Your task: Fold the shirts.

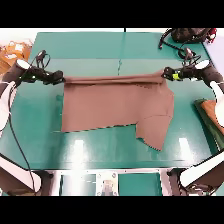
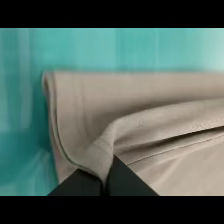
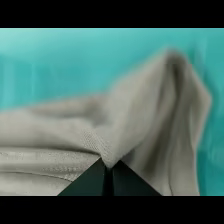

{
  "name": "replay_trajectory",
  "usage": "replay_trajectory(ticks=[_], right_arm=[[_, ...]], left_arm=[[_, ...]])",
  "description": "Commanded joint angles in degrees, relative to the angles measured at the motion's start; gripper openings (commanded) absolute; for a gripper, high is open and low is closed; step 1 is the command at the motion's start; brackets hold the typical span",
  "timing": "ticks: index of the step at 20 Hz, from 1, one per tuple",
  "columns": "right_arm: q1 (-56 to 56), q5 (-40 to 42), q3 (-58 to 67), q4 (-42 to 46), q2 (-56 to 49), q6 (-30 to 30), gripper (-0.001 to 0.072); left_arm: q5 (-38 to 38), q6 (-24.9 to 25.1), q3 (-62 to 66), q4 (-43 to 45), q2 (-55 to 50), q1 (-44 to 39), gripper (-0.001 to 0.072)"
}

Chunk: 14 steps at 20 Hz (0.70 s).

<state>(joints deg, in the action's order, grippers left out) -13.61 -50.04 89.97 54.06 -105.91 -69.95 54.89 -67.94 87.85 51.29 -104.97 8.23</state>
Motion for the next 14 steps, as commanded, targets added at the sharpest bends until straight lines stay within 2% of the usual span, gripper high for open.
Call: replay_trajectory(ticks=[1, 6, 7, 8, 9, 13, 14], right_arm=[[-0.42, -1.42, -3.78, 2.60, -0.02, -0.46, 0.0017], [-0.39, -1.49, -4.13, 2.32, 0.04, -0.39, 0.0019], [-0.39, -1.66, -3.89, 2.34, 0.13, -0.74, 0.0108], [-0.42, -2.54, -3.10, 2.36, 0.28, -1.49, 0.0307], [-0.61, -3.58, -2.12, 2.40, 0.76, -1.92, 0.0378], [-2.54, -7.50, -0.13, 2.62, 4.85, -5.18, 0.0361], [-3.48, -9.60, -0.15, 2.62, 6.14, -5.77, 0.0236]], left_arm=[[1.99, -2.36, -3.30, 2.38, -0.07, 0.02, 0.0025], [3.61, -2.58, -5.60, 0.55, -0.02, 0.04, 0.0026], [4.28, -2.99, -5.44, 0.37, -0.02, 0.04, 0.0037], [5.01, -3.48, -5.03, 0.20, 0.00, 0.04, 0.0288], [6.29, -4.02, -4.35, -0.59, 0.02, 0.04, 0.0533], [16.57, -5.77, 2.27, -1.07, 0.02, 0.11, 0.0538], [20.52, -6.91, 4.90, -0.81, 0.02, 0.24, 0.0537]])
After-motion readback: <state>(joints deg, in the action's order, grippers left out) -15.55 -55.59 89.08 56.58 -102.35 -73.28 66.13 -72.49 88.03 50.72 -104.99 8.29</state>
